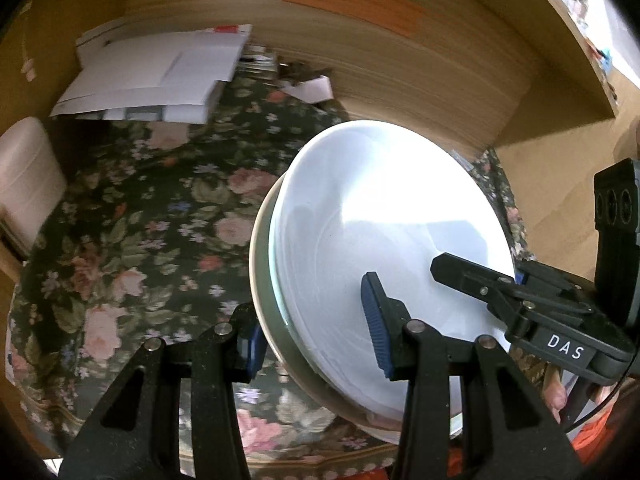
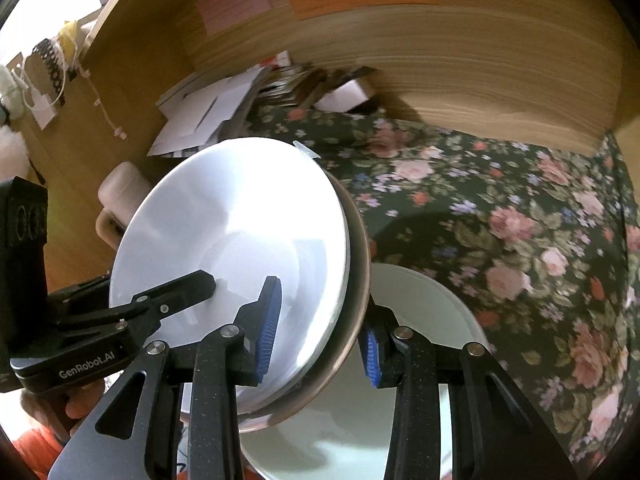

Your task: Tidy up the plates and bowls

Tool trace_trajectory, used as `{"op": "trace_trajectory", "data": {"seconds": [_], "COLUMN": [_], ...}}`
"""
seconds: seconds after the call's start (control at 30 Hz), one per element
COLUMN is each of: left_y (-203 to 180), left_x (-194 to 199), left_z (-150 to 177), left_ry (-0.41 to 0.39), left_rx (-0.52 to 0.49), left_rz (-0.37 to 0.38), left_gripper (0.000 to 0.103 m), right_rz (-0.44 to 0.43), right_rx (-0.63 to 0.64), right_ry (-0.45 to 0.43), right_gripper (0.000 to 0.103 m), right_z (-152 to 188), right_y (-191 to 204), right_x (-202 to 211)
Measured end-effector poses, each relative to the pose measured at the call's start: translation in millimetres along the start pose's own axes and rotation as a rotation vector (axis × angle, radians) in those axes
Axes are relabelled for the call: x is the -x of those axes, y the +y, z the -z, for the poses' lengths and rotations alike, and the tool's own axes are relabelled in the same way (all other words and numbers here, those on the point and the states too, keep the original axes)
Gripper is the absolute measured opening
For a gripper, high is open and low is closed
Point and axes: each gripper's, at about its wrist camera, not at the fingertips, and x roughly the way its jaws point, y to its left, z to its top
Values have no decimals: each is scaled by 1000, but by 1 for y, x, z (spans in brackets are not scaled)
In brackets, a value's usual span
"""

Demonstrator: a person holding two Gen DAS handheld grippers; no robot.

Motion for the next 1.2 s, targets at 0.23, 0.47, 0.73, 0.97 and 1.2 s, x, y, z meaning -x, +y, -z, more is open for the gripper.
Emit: {"op": "trace_trajectory", "data": {"seconds": [0.23, 0.47, 0.73, 0.97, 1.2], "left_y": [-28, -40, -43, -42, -38], "left_x": [-13, -24, -37, -44, -40], "left_z": [7, 14, 19, 21, 19], "left_ry": [29, 67, 112, 131, 97], "left_rx": [-44, -60, -63, -46, -48], "left_rz": [23, 31, 8, 9, 3], "left_gripper": [43, 43, 43, 43, 43], "right_rz": [32, 32, 25, 6, 55], "right_rx": [-37, -73, -109, -131, -97], "right_ry": [0, 20, 46, 62, -8], "right_gripper": [33, 33, 33, 33, 34], "right_z": [10, 19, 28, 31, 30], "right_y": [-21, -39, -48, -54, -50], "right_x": [12, 13, 6, 0, 16]}}
